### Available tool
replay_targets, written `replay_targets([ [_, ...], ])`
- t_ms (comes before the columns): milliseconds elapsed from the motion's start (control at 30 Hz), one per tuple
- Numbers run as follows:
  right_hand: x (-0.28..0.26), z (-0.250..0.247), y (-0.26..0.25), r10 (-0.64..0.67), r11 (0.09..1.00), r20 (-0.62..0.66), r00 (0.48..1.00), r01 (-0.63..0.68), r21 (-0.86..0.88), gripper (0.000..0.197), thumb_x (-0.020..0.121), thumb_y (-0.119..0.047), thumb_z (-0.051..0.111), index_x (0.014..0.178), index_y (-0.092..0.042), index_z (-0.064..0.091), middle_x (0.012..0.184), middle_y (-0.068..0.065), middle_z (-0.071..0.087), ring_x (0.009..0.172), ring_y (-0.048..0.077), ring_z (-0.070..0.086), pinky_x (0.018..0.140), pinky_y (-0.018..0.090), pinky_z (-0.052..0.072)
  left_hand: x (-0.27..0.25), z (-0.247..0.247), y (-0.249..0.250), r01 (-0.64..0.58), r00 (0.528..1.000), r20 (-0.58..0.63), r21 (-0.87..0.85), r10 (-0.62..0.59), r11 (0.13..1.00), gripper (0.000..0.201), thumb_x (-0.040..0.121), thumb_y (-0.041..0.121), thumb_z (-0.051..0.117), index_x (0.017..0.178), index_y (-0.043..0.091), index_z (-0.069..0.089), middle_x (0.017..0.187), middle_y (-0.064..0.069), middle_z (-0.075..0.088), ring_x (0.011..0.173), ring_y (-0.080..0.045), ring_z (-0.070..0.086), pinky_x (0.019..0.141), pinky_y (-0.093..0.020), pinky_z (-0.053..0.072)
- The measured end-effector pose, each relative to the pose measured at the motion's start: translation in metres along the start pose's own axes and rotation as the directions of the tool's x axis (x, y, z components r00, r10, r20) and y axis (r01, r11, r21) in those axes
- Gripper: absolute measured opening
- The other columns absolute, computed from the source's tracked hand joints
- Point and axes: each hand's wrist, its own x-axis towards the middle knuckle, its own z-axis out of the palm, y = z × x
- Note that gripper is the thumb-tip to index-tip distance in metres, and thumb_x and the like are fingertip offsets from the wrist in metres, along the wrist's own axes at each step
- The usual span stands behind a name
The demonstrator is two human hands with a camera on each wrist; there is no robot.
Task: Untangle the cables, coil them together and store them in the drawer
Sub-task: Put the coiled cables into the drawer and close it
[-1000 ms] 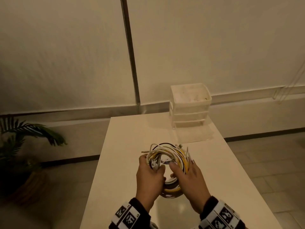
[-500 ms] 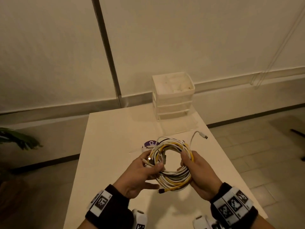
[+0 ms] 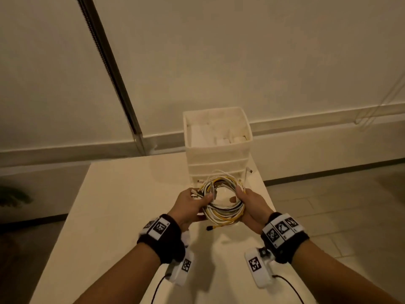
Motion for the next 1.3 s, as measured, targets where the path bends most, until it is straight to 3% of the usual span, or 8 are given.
replay_targets([
  [133, 0.078, -0.006, -0.013, 0.085, 0.991, -0.058, 0.995, -0.091, -0.098, 0.040, 0.098, -0.029, 0.050, 0.118, 0.006, 0.056, 0.096, 0.024, 0.064, 0.087, 0.036, 0.064, 0.074, 0.048, 0.051, 0.082, 0.004, 0.003, 0.083, 0.994, -0.079, 0.023, -0.081, 0.996, 0.009, 0.090, 0.016, 0.069, 0.094, 0.009, 0.068, 0.078, -0.008, 0.067, 0.069, -0.022, 0.063, 0.068, -0.036, 0.056],
  [333, 0.143, -0.016, -0.018, 0.277, 0.850, -0.072, 0.958, -0.279, -0.447, 0.026, 0.099, -0.023, 0.045, 0.088, -0.002, 0.056, 0.071, 0.013, 0.051, 0.061, 0.027, 0.051, 0.059, 0.034, 0.044, 0.152, -0.003, -0.021, 0.218, 0.973, -0.103, 0.114, -0.207, 0.969, 0.028, 0.092, 0.022, 0.068, 0.109, 0.001, 0.066, 0.085, -0.012, 0.069, 0.074, -0.025, 0.066, 0.080, -0.044, 0.057],
  [533, 0.163, -0.030, -0.028, 0.466, 0.629, -0.067, 0.882, -0.384, -0.676, 0.026, 0.093, -0.033, 0.043, 0.088, -0.010, 0.053, 0.080, 0.014, 0.055, 0.061, 0.024, 0.051, 0.058, 0.028, 0.040, 0.174, -0.008, -0.029, 0.342, 0.937, -0.016, 0.230, -0.348, 0.911, 0.031, 0.092, 0.025, 0.067, 0.100, -0.005, 0.065, 0.079, -0.016, 0.067, 0.062, -0.023, 0.067, 0.058, -0.033, 0.058],
  [667, 0.173, -0.025, -0.025, 0.389, 0.623, -0.132, 0.912, -0.366, -0.692, 0.028, 0.097, -0.031, 0.044, 0.098, -0.006, 0.056, 0.083, 0.016, 0.064, 0.058, 0.028, 0.062, 0.049, 0.026, 0.047, 0.197, -0.006, -0.046, 0.240, 0.969, -0.154, 0.375, -0.195, 0.895, 0.055, 0.071, 0.056, 0.074, 0.092, 0.005, 0.070, 0.090, -0.015, 0.075, 0.083, -0.032, 0.072, 0.080, -0.051, 0.059],
  [867, 0.179, -0.012, -0.006, 0.278, 0.709, -0.208, 0.938, -0.346, -0.614, 0.043, 0.096, -0.038, 0.050, 0.118, -0.002, 0.049, 0.103, 0.019, 0.061, 0.059, 0.031, 0.065, 0.042, 0.033, 0.056, 0.193, 0.002, -0.058, -0.124, 0.890, -0.306, 0.550, 0.338, 0.826, 0.032, 0.085, 0.029, 0.072, 0.113, 0.018, 0.063, 0.107, 0.002, 0.070, 0.096, -0.015, 0.062, 0.081, -0.023, 0.042],
  [1033, 0.177, -0.008, 0.006, -0.002, 0.602, -0.264, 0.965, -0.209, -0.770, 0.051, 0.089, -0.042, 0.060, 0.119, -0.009, 0.037, 0.107, 0.018, 0.060, 0.077, 0.038, 0.069, 0.056, 0.048, 0.060, 0.180, -0.010, -0.066, -0.233, 0.949, -0.104, 0.406, 0.299, 0.883, 0.049, 0.082, 0.052, 0.069, 0.124, 0.035, 0.053, 0.120, 0.010, 0.065, 0.114, -0.011, 0.061, 0.095, -0.035, 0.051],
  [1167, 0.166, -0.008, 0.000, -0.158, 0.470, -0.149, 0.976, -0.059, -0.881, 0.045, 0.090, -0.042, 0.058, 0.117, -0.014, 0.038, 0.112, 0.016, 0.057, 0.092, 0.039, 0.063, 0.074, 0.050, 0.057, 0.166, -0.020, -0.070, -0.282, 0.953, 0.117, 0.672, 0.278, 0.684, 0.099, 0.076, 0.041, 0.079, 0.153, 0.036, 0.017, 0.160, 0.004, 0.016, 0.146, -0.007, 0.013, 0.115, -0.027, 0.022],
  [1300, 0.148, -0.011, 0.006, -0.430, 0.357, 0.065, 0.900, 0.236, -0.904, 0.059, 0.092, -0.022, 0.060, 0.141, -0.012, 0.028, 0.142, 0.009, 0.036, 0.124, 0.028, 0.045, 0.100, 0.037, 0.041, 0.164, -0.013, -0.067, -0.279, 0.949, 0.153, 0.812, 0.275, 0.513, 0.107, 0.077, 0.045, 0.075, 0.154, 0.036, 0.001, 0.161, 0.021, 0.000, 0.145, -0.013, 0.026, 0.109, -0.039, 0.039],
])
